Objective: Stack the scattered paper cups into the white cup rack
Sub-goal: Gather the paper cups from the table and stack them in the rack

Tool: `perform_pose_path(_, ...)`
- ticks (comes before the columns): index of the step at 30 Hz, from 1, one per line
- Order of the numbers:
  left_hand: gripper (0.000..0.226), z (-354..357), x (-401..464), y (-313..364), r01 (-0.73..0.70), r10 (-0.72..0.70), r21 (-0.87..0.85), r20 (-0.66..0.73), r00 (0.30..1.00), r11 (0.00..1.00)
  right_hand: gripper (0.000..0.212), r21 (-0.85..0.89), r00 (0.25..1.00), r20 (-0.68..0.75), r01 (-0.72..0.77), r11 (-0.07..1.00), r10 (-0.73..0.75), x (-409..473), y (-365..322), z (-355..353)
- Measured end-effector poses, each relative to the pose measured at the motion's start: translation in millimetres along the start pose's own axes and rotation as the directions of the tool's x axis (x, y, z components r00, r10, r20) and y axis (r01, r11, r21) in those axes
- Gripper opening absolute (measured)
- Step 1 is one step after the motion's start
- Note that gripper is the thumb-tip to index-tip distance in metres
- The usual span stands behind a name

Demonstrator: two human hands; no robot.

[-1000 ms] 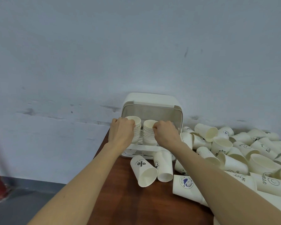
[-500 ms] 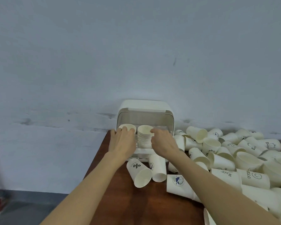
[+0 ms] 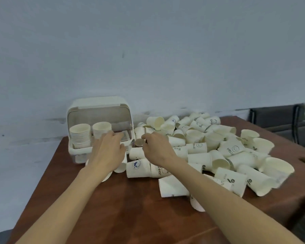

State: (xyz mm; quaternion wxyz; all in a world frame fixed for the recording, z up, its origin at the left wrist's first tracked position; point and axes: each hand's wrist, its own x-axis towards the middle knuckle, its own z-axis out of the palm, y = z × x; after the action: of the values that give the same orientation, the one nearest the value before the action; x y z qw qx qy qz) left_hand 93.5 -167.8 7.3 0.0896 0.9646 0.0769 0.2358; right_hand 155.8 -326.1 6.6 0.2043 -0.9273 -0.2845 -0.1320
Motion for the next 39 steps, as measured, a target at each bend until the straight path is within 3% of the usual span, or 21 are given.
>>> perform_pose_path(5,0.03,5,-10,53,-0.133,0.13,-0.086,-0.035,0.991,0.987,0.031,0.043,0.994,-0.049,-0.097,0.994,0.099,-41,34,-25)
perform_pose_path(17,0.04,26,-26,168,-0.314,0.328,-0.18,0.05,0.944,0.932,0.038,0.064,0.942,-0.201,-0.262,0.963,0.27,-104,120,-88)
perform_pose_path(27,0.028,62,-65,241,-0.515,0.542,-0.26,0.042,0.839,0.817,0.036,0.081,0.861,-0.244,-0.44,0.894,0.446,-182,178,-97)
perform_pose_path(30,0.023,72,-70,245,-0.593,0.612,-0.235,0.011,0.791,0.77,0.035,0.063,0.841,-0.23,-0.489,0.87,0.489,-197,185,-91)
perform_pose_path(35,0.042,78,-80,244,-0.665,0.653,-0.041,0.24,0.718,0.746,0.031,0.017,0.779,-0.177,-0.608,0.793,0.601,-205,193,-75)
perform_pose_path(39,0.04,82,-84,246,-0.71,0.66,0.078,0.307,0.685,0.7,0.021,0.035,0.735,-0.127,-0.668,0.743,0.666,-205,192,-65)
